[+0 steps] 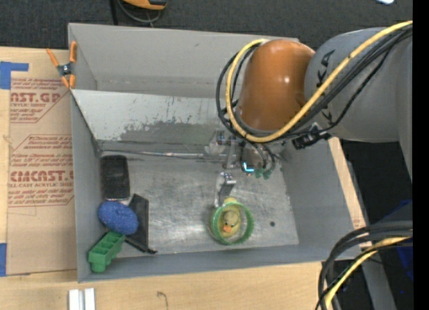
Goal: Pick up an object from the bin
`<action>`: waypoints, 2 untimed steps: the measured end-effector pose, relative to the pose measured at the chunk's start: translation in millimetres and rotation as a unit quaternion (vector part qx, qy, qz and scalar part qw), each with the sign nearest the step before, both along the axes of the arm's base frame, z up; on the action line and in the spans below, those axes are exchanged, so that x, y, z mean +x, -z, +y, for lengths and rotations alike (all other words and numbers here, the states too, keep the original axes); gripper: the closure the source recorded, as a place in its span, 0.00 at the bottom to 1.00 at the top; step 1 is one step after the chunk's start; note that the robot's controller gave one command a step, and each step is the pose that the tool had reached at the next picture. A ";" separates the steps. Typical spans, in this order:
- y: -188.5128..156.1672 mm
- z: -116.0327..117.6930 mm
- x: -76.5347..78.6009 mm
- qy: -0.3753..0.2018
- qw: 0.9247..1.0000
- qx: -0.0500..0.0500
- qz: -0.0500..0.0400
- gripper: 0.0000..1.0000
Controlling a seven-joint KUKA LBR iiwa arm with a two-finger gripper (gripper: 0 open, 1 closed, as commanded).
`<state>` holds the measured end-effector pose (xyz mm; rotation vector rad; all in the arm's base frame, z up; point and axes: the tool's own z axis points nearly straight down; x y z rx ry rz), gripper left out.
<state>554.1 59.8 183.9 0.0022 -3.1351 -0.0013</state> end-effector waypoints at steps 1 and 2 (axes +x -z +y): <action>-4.3 -0.2 1.8 0.000 1.000 0.000 -0.004 0.00; 34.8 -21.7 -23.5 -0.036 0.999 0.000 -0.007 0.00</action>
Offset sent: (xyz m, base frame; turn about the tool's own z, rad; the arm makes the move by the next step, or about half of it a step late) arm -0.0585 -0.0528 -0.0880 -0.1547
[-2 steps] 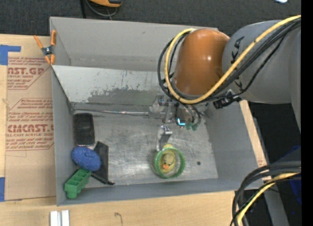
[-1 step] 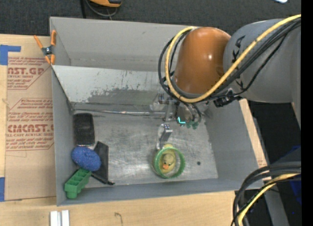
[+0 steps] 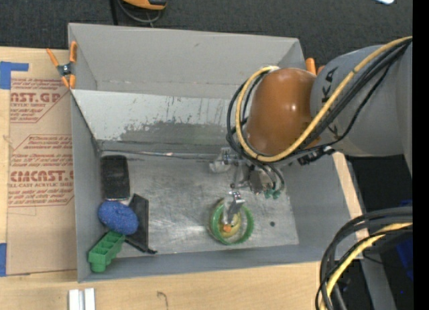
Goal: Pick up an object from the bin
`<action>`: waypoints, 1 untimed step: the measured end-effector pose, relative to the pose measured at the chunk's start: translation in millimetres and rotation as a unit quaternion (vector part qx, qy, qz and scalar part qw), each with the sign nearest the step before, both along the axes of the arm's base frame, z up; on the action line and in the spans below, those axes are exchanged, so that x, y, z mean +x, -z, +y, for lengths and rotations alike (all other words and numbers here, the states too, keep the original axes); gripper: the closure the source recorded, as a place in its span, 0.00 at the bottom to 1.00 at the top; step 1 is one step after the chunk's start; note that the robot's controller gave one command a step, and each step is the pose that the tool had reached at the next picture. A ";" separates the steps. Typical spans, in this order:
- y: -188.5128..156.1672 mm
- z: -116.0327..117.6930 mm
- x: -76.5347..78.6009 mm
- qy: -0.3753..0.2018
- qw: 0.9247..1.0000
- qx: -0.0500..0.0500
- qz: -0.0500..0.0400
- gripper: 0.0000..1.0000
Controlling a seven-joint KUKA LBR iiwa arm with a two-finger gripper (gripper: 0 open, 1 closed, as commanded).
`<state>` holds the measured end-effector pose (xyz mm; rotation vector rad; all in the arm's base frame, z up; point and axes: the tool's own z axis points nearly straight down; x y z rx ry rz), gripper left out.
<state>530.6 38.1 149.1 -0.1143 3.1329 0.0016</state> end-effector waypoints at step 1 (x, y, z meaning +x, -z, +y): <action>59.0 -20.8 -28.4 -0.086 0.996 -0.002 0.009 1.00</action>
Offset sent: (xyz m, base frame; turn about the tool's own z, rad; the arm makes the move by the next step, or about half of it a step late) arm 0.0000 0.0000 0.0000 0.0000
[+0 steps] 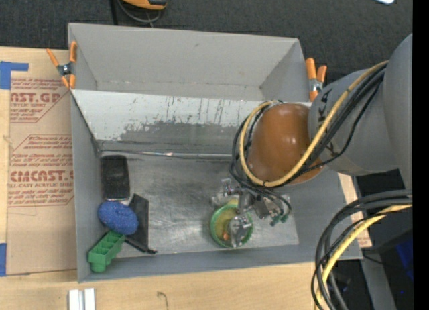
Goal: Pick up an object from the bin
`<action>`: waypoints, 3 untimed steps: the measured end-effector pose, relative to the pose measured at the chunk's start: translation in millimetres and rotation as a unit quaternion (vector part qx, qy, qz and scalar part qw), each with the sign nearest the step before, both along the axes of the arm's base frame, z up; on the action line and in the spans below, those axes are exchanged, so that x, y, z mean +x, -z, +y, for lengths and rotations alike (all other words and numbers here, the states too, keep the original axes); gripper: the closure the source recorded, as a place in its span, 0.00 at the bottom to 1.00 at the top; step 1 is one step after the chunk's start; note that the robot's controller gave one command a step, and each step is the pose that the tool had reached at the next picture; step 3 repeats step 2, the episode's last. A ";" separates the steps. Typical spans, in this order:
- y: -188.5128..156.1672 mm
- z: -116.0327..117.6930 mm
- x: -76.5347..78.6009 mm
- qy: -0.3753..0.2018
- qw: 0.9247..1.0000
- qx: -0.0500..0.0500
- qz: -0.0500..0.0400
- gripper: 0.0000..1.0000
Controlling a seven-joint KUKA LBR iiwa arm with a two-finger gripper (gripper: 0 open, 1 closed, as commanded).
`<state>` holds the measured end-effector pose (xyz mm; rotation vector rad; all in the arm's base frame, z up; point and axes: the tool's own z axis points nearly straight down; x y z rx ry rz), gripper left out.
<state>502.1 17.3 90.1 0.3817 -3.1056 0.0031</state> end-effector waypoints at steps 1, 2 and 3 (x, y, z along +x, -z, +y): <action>0.1 0.0 0.0 0.000 1.000 0.000 0.000 1.00; -169.7 14.7 -3.5 -0.054 0.998 0.002 -0.010 1.00; -169.7 14.7 -3.5 -0.054 0.998 0.002 -0.010 1.00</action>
Offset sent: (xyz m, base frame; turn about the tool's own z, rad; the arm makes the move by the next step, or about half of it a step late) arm -0.0049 0.0137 0.1677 -0.1079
